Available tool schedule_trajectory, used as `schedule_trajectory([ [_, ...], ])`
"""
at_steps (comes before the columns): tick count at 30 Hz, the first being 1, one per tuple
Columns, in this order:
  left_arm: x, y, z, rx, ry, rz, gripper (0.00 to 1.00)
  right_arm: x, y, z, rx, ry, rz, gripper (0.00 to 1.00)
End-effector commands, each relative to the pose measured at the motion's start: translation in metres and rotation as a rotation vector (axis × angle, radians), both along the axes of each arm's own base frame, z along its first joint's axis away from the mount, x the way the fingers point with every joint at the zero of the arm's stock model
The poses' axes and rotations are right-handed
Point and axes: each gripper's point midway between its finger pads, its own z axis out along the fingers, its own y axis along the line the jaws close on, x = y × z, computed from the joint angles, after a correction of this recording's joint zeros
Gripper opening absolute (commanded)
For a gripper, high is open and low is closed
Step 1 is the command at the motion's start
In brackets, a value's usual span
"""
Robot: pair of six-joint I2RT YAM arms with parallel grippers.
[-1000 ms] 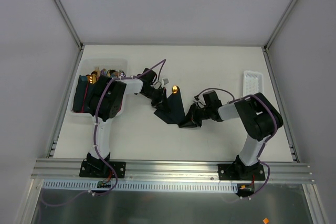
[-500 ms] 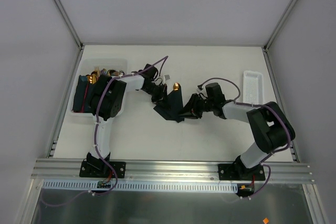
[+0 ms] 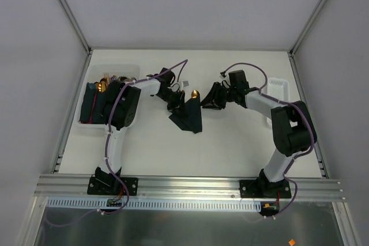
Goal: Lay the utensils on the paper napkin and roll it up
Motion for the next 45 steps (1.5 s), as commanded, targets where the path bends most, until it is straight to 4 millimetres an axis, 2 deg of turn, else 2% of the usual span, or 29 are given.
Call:
schedule_trajectory([
  [1,-0.008,0.013,-0.027,0.088,-0.011,-0.047,0.00,0.016,0.017,0.019,0.033,-0.053,0.084,0.30],
  [7,-0.007,0.012,-0.025,0.077,-0.017,-0.053,0.01,0.030,0.034,0.003,-0.008,-0.013,0.115,0.20],
  [16,-0.005,0.011,-0.023,0.073,-0.025,-0.054,0.00,0.030,0.054,-0.026,-0.086,0.012,0.168,0.16],
  [20,-0.004,0.010,-0.021,0.069,-0.032,-0.055,0.01,0.030,0.056,-0.044,-0.123,0.037,0.172,0.12],
  [25,-0.003,0.009,-0.014,0.061,-0.050,-0.058,0.02,0.031,0.049,-0.065,-0.192,0.059,0.145,0.07],
  [28,-0.002,0.008,-0.004,0.045,-0.067,-0.059,0.04,0.031,0.046,-0.072,-0.213,0.079,0.118,0.02],
  [31,0.000,0.007,0.014,0.026,-0.102,-0.053,0.08,0.027,0.043,-0.079,-0.230,0.110,0.093,0.00],
  [34,0.007,0.009,0.042,0.002,-0.165,-0.031,0.11,0.024,0.035,-0.088,-0.260,0.132,0.033,0.00],
  [35,0.011,0.012,0.058,-0.001,-0.201,-0.010,0.13,0.025,0.035,-0.087,-0.256,0.123,0.015,0.00],
  [37,0.017,0.017,0.074,-0.005,-0.245,0.016,0.14,0.017,0.029,-0.092,-0.250,0.165,-0.047,0.00],
  [38,0.019,0.020,0.089,-0.015,-0.284,0.031,0.14,0.019,0.030,-0.092,-0.235,0.162,-0.073,0.00],
  [39,0.024,0.026,0.096,-0.008,-0.308,0.057,0.15,0.010,0.025,-0.097,-0.236,0.188,-0.098,0.00],
  [41,0.024,0.031,0.113,-0.016,-0.348,0.076,0.15,0.009,0.025,-0.098,-0.203,0.220,-0.189,0.00],
  [42,0.024,0.034,0.116,-0.013,-0.357,0.087,0.15,0.009,0.025,-0.098,-0.180,0.222,-0.228,0.00],
  [43,0.022,0.034,0.120,-0.020,-0.366,0.087,0.15,-0.002,0.019,-0.103,-0.173,0.271,-0.300,0.00],
  [45,0.013,0.035,0.124,-0.035,-0.352,0.087,0.15,-0.001,0.018,-0.102,-0.135,0.264,-0.372,0.00],
])
